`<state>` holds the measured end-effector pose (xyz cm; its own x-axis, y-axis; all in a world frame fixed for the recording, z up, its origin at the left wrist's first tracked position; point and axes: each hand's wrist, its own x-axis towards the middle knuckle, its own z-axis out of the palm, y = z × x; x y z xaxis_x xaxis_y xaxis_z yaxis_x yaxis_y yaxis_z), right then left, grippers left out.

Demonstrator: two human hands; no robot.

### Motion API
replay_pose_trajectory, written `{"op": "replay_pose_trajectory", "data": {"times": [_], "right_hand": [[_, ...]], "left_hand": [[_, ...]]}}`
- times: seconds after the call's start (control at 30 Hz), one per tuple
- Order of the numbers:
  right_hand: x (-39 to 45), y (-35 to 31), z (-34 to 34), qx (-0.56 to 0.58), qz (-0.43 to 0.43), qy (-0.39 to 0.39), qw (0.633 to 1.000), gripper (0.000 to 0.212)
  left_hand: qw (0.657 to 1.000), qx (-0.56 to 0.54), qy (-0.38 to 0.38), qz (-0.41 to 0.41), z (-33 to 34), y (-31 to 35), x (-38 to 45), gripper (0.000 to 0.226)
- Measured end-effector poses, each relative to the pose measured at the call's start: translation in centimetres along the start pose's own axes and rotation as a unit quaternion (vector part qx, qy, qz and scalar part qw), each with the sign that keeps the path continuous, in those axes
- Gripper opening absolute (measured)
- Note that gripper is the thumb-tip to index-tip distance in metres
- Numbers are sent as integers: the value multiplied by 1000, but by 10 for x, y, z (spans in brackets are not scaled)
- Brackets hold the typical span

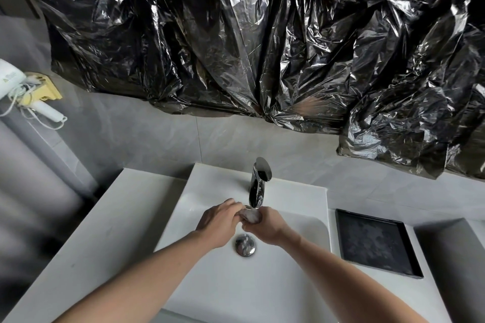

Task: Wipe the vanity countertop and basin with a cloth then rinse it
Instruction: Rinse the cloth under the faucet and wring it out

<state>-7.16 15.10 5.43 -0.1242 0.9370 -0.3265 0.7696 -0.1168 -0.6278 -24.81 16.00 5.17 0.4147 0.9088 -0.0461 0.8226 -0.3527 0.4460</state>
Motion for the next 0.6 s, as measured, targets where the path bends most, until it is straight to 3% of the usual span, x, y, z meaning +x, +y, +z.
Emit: {"op": "replay_pose_trajectory", "data": {"times": [0.17,0.27,0.33,0.4,0.5,0.6], "right_hand": [[-5,9,3,12,-35,42,998,19],[-13,13,3,77,-40,1,996,13],[-22,13,1,176,-29,-27,984,12],[-30,12,-3,272,38,-48,960,23],[-45,13,-14,341,126,-152,919,20],[-55,7,-22,316,103,-272,903,16]], "left_hand": [[997,-28,11,-67,-9,10,3,46],[989,-108,4,-104,-6,8,3,47],[988,-121,6,-100,-3,5,-4,34],[990,-121,15,-66,-3,5,-19,12],[996,-44,-37,70,-6,7,-45,55],[984,58,-95,140,-7,14,-50,74]]}}
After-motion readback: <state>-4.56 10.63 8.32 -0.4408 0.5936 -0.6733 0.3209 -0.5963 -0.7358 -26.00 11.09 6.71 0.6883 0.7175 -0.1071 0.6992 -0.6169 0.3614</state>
